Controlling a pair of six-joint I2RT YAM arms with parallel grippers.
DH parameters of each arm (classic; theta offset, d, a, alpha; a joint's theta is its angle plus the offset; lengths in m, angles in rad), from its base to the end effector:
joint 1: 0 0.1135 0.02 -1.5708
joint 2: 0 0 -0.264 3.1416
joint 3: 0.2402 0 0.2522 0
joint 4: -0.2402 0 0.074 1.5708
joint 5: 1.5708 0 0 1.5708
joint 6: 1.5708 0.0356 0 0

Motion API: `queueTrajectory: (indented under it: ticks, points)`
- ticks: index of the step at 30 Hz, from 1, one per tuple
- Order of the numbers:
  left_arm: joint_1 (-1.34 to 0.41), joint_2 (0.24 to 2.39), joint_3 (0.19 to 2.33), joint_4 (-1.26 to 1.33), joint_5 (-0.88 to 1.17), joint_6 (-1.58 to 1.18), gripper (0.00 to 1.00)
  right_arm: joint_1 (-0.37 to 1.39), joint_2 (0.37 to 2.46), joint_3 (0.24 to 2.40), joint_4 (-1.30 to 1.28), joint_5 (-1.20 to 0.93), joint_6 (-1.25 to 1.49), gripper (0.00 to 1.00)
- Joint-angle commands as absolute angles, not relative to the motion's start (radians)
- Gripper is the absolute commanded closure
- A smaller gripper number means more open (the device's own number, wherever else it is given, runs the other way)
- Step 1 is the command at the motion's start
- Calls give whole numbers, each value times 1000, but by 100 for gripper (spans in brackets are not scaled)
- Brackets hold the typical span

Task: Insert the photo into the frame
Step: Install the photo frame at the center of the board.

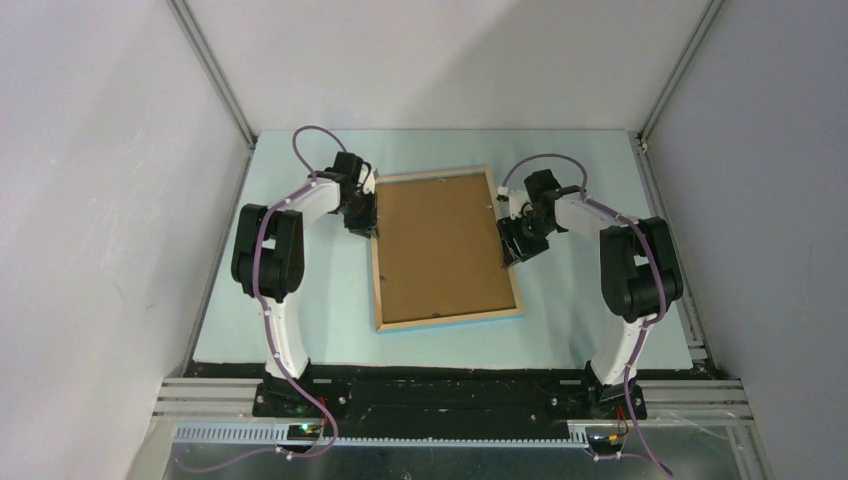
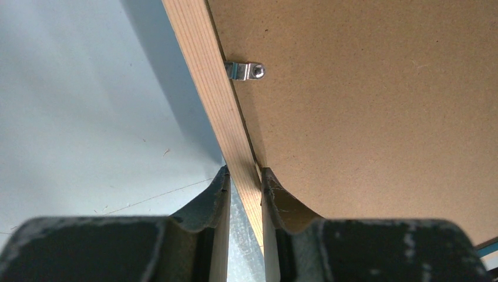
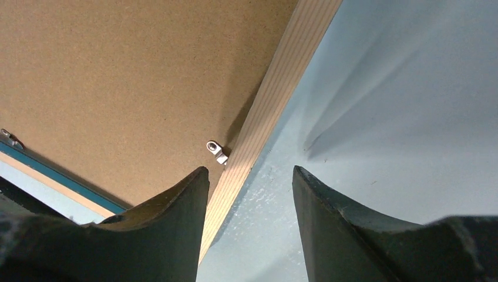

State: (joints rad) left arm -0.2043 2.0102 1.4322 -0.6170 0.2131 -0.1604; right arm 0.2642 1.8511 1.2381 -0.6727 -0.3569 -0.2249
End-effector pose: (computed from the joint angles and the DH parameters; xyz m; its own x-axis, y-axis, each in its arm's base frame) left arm 0.4001 -0.0906 0.1676 -0.9430 0.0360 -0.3309 0.1253 0.9594 -0.2528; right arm 0.3424 0.1055 0.1723 -0.8273 -0.4403 -0.3489 -0.5376 0.8008 0.2641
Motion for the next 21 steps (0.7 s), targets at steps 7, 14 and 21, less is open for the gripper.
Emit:
queueTrajectory:
  ticks: [7,14,21]
  points:
    - [-193,1980,1413,-627,344,-142,100,243,1866,1322,-649,-392,-113,43]
    - [-192,1974,1411,-627,386,-130,100,243,1964,1428,-658,-402,-83,46]
    - [-190,1970,1410,-627,403,-120,100,238,2040,1510,-667,-386,-75,48]
